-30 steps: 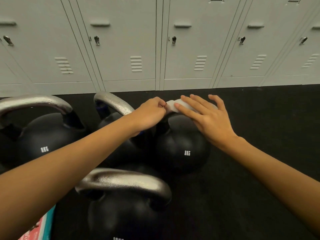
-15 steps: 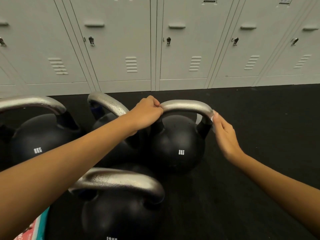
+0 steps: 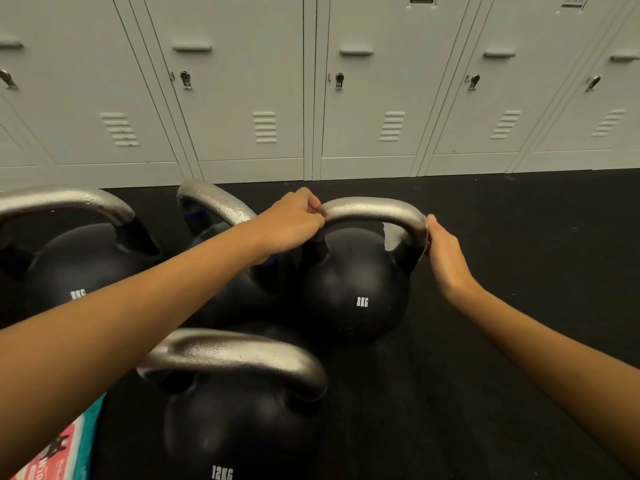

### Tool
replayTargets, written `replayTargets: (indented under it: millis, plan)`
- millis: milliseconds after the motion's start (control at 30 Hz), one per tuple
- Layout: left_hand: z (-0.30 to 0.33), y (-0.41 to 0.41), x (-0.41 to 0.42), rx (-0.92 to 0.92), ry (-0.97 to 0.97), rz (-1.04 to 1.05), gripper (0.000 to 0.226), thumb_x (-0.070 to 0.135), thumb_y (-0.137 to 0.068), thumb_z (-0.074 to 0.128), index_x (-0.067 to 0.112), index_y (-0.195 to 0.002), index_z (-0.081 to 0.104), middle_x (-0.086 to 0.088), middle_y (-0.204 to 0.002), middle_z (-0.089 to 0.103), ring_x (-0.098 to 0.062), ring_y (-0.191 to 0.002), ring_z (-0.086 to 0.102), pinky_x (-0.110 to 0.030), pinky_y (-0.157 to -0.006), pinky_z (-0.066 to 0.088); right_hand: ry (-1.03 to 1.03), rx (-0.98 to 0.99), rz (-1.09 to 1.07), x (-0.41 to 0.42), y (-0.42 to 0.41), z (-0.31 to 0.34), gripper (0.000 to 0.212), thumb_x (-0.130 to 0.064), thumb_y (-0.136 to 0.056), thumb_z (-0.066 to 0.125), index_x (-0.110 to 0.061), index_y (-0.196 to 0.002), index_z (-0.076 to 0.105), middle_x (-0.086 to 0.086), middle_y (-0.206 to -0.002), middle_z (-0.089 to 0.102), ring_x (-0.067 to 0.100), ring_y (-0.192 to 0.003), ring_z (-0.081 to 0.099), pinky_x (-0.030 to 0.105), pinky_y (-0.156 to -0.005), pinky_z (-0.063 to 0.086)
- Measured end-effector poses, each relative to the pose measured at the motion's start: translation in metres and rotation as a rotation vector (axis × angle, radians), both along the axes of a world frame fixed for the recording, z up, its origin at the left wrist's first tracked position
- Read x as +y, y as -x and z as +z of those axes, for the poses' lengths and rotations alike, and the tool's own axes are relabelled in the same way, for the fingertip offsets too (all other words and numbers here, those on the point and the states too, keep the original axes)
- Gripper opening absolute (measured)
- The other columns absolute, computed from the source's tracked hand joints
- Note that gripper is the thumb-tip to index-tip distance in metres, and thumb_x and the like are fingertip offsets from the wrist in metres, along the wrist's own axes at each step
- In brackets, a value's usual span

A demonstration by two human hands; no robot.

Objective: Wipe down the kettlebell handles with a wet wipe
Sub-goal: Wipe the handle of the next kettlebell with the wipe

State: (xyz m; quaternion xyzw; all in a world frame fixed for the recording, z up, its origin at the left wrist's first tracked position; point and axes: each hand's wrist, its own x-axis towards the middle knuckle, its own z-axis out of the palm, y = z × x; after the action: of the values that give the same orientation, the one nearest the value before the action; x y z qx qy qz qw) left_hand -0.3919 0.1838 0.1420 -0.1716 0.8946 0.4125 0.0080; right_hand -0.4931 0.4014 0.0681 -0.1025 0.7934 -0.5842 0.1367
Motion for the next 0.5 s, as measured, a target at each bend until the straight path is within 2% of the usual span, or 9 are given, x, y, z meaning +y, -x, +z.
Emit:
replayTargets:
  millis: [67, 100, 133, 167, 233, 333, 433, 500]
  plan:
    - [0.0, -0.002, -0.003, -0.003, -0.017, 0.015, 0.023, 0.013, -0.092, 0.048, 0.023, -0.112, 0.052, -0.001, -0.112, 0.058, -0.018, -0.106, 0.053, -0.03, -0.09, 0.042, -0.023, 0.138, -0.006, -0.008, 0.0, 0.016, 0.038, -0.037, -0.105, 0.03, -0.025, -0.101, 0.065, -0.002, -0.096, 0.061, 0.01, -0.091, 0.055, 0.027, -0.08, 0.038]
    - [0.0, -0.003, -0.004, 0.005, 0.01, 0.013, 0.027, 0.013, -0.092, 0.048, 0.021, -0.117, 0.052, -0.001, -0.117, 0.057, -0.019, -0.109, 0.052, -0.03, -0.092, 0.041, -0.046, 0.233, 0.009, -0.014, -0.002, 0.022, 0.036, -0.035, -0.105, 0.031, -0.024, -0.095, 0.064, -0.003, -0.088, 0.059, 0.01, -0.082, 0.052, 0.029, -0.077, 0.039]
    - [-0.001, -0.004, -0.004, 0.017, 0.058, 0.003, 0.032, 0.013, -0.093, 0.047, 0.019, -0.125, 0.05, -0.003, -0.123, 0.054, -0.019, -0.113, 0.05, -0.029, -0.094, 0.039, -0.102, 0.363, 0.037, -0.021, -0.003, 0.026, 0.036, -0.033, -0.106, 0.031, -0.023, -0.097, 0.064, -0.002, -0.087, 0.059, 0.011, -0.081, 0.053, 0.031, -0.081, 0.041]
    - [-0.002, -0.005, -0.005, 0.035, 0.104, -0.006, 0.038, 0.012, -0.094, 0.046, 0.017, -0.131, 0.047, -0.005, -0.129, 0.049, -0.02, -0.118, 0.048, -0.028, -0.096, 0.037, -0.207, 0.526, 0.071, -0.027, -0.005, 0.027, 0.037, -0.032, -0.106, 0.029, -0.023, -0.104, 0.065, -0.002, -0.091, 0.062, 0.013, -0.087, 0.055, 0.033, -0.093, 0.039]
    - [-0.002, -0.007, -0.005, 0.076, 0.142, -0.011, 0.043, 0.009, -0.094, 0.044, 0.015, -0.137, 0.042, -0.008, -0.135, 0.043, -0.021, -0.121, 0.045, -0.026, -0.095, 0.035, -0.472, 0.876, 0.113, -0.042, -0.009, 0.026, 0.041, -0.032, -0.106, 0.025, -0.023, -0.121, 0.062, -0.003, -0.104, 0.065, 0.015, -0.103, 0.057, 0.04, -0.113, 0.021]
    - [0.0, -0.007, -0.009, 0.125, 0.104, 0.043, 0.045, 0.003, -0.093, 0.043, 0.013, -0.137, 0.042, -0.009, -0.137, 0.042, -0.02, -0.123, 0.044, -0.023, -0.092, 0.033, -0.668, 1.254, 0.137, -0.062, -0.015, 0.02, 0.041, -0.034, -0.104, 0.034, -0.022, -0.137, 0.055, 0.002, -0.118, 0.064, 0.02, -0.115, 0.058, 0.05, -0.115, 0.011]
    - [0.0, -0.008, -0.01, 0.149, 0.06, 0.082, 0.044, 0.002, -0.092, 0.043, 0.013, -0.135, 0.043, -0.008, -0.132, 0.046, -0.018, -0.115, 0.046, -0.023, -0.085, 0.034, -0.758, 1.523, 0.286, -0.077, -0.017, 0.009, 0.05, -0.019, -0.092, 0.058, -0.017, -0.142, 0.05, 0.012, -0.129, 0.061, 0.029, -0.127, 0.054, 0.057, -0.115, 0.01]
    - [0.0, -0.009, -0.008, 0.152, 0.063, 0.063, 0.042, 0.005, -0.092, 0.045, 0.013, -0.133, 0.044, -0.009, -0.13, 0.047, -0.019, -0.112, 0.048, -0.024, -0.084, 0.036, -0.803, 1.617, 0.38, -0.076, -0.013, 0.009, 0.06, -0.009, -0.083, 0.061, -0.016, -0.141, 0.049, 0.014, -0.134, 0.058, 0.032, -0.132, 0.05, 0.058, -0.115, 0.008]
